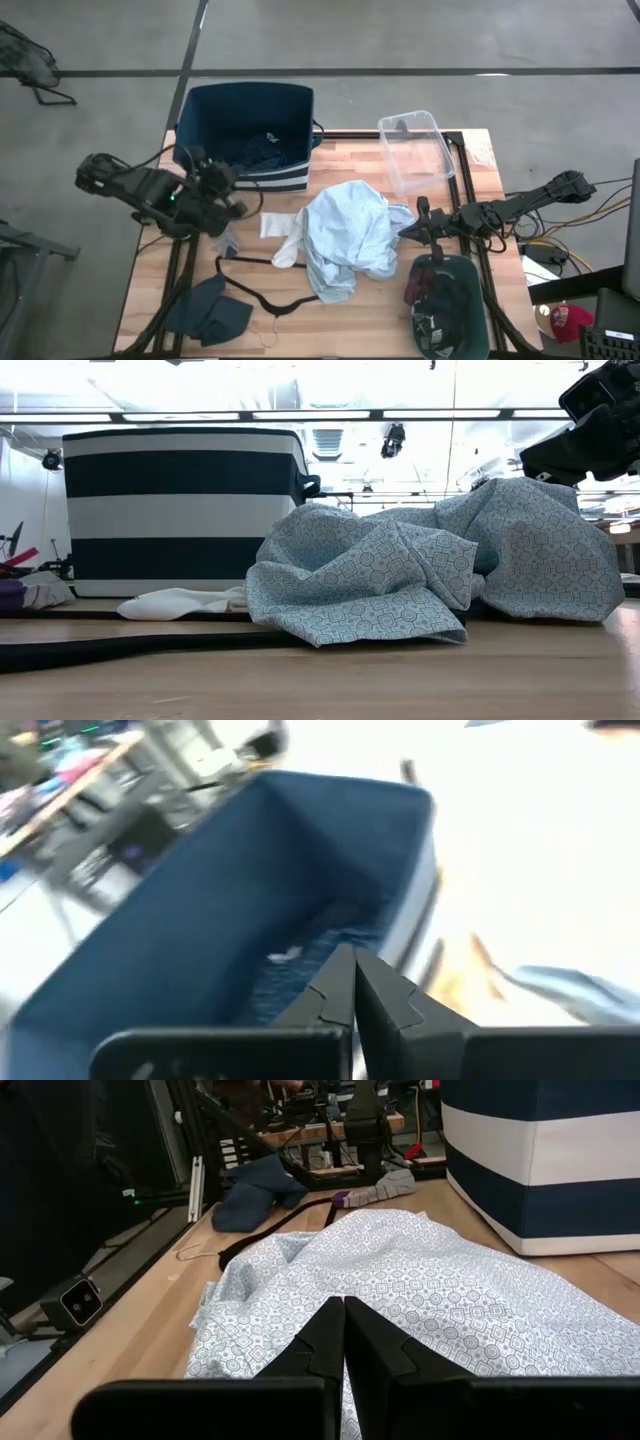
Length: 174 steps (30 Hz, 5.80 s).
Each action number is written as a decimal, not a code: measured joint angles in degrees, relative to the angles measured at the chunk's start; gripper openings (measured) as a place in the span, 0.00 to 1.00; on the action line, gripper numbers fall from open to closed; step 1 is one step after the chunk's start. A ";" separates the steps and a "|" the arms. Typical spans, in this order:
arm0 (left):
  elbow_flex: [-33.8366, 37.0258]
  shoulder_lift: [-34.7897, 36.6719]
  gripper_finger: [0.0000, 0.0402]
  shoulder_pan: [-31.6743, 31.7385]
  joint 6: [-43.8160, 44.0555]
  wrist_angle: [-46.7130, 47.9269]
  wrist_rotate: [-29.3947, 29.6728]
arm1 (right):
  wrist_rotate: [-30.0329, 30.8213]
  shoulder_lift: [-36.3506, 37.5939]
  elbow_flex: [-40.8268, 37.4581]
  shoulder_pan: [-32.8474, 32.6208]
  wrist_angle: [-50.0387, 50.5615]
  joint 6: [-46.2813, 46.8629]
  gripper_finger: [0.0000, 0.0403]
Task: Pick & Place Cloths
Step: Put the gray boxer into the green bin
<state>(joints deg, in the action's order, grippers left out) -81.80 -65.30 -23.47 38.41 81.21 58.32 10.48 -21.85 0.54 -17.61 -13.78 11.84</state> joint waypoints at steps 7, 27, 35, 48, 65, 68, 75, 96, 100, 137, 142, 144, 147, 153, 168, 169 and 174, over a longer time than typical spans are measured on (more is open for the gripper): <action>0.86 -2.33 0.01 -8.31 5.34 -0.23 -11.74 | 0.02 0.00 0.00 0.02 -0.02 0.00 0.02; 7.20 -17.47 0.22 -19.62 43.76 5.77 -61.67 | 0.02 0.00 0.00 0.02 0.00 0.00 0.02; 11.15 -21.48 0.54 -24.65 50.36 -1.23 -68.78 | 0.00 0.00 0.00 0.00 0.00 0.00 0.02; 19.44 -26.31 0.66 -26.22 48.41 -10.11 -76.16 | 0.02 0.00 0.00 0.01 0.00 0.00 0.02; 25.94 -26.53 0.12 -25.97 39.79 -23.38 -75.28 | 0.02 0.00 0.00 0.00 0.00 0.00 0.02; 25.94 -26.53 0.04 -25.73 38.46 -23.39 -74.05 | 0.02 0.00 0.00 0.01 -0.01 0.00 0.02; 23.57 -25.83 0.02 -25.74 37.87 -21.54 -73.11 | 0.02 0.00 0.00 0.00 0.00 0.00 0.02; 4.06 -15.76 0.02 -24.75 27.80 -12.31 -33.03 | 0.01 0.00 0.00 0.02 0.09 -2.82 0.02; 0.56 -15.76 0.01 -23.93 22.51 -12.13 -28.57 | 0.02 0.00 0.00 0.02 0.08 -2.87 0.02; -9.79 -15.98 0.02 -4.56 -14.11 -47.58 -10.33 | 0.13 -3.31 0.07 0.02 -25.00 1.22 0.14; -9.79 -16.18 0.02 -1.55 -24.06 -59.07 -14.64 | 0.08 -9.01 2.91 0.00 -25.05 1.11 0.30; -9.79 -16.20 0.02 -0.68 -26.83 -61.79 -15.75 | 0.03 -12.07 4.74 0.00 -25.04 1.07 0.36; -9.79 -16.20 0.02 0.67 -28.06 -64.58 -18.03 | 0.21 -17.29 8.87 0.00 -25.02 -0.34 0.45; -9.79 -17.94 0.02 1.72 -28.40 -68.45 -22.44 | 2.38 -27.54 18.64 0.04 -25.18 -6.10 0.62; -9.77 -25.86 0.03 4.06 -34.17 -80.62 -30.53 | 2.63 -50.22 36.84 0.00 -25.03 -18.00 0.83; -9.77 -26.10 0.03 4.29 -34.21 -80.91 -30.58 | 2.55 -51.15 37.64 0.00 -25.02 -18.73 0.83; -9.79 -26.73 0.03 5.32 -34.15 -80.87 -31.75 | 1.44 -54.23 40.19 -0.15 -25.07 -23.75 0.75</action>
<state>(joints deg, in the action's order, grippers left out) -91.59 -92.03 -18.15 4.26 0.34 26.57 11.92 -76.08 40.73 -17.76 -38.85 -11.91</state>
